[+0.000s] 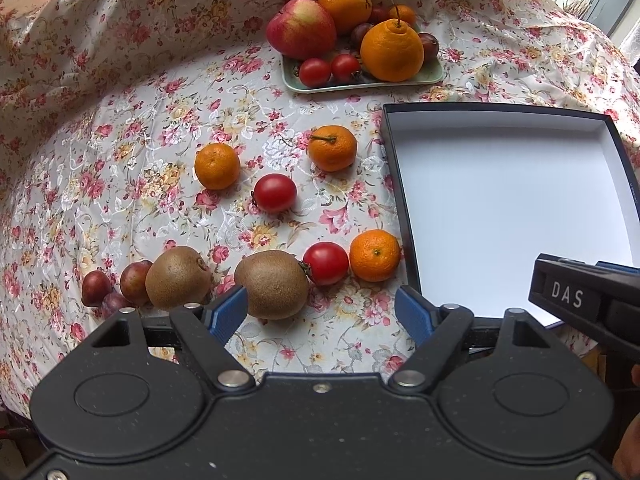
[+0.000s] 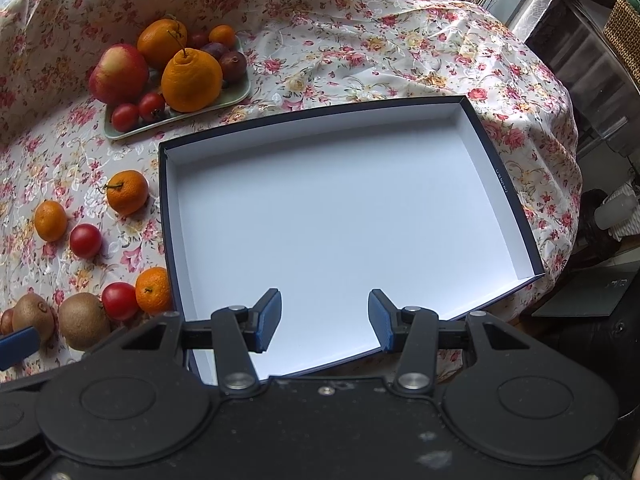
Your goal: Organize fruits
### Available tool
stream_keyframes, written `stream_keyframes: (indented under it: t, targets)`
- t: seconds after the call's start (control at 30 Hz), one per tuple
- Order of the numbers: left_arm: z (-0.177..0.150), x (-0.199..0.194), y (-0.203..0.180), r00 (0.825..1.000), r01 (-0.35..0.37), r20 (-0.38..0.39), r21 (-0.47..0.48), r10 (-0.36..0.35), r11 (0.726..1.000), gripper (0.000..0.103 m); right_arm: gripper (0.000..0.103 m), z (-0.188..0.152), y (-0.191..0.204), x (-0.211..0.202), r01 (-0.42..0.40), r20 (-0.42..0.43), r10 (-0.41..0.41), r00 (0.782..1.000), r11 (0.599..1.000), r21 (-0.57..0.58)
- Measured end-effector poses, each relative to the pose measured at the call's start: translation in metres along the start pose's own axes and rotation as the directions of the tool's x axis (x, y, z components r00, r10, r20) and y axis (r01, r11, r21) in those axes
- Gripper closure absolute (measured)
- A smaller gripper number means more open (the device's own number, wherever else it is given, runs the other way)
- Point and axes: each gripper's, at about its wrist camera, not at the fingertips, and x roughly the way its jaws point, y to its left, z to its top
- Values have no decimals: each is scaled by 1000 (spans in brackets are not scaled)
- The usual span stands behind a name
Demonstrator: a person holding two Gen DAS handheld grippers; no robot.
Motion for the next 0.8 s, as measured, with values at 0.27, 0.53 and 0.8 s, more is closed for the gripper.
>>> stream_keyframes:
  t: [0.27, 0.53, 0.8]
  targets:
    - [1, 1, 4, 1000, 12, -16, -16, -12, 1000, 21, 54, 0, 3, 1, 0, -7, 0, 1000, 1000, -8]
    - [2, 0, 9, 1000, 14, -17, -29, -14, 999, 21, 54, 0, 8, 1, 2, -9, -2, 1000, 1000, -19]
    - [1, 1, 18, 1000, 5, -22, -42, -6, 999, 21, 54, 1, 15, 0, -11, -11, 11, 1000, 1000, -27]
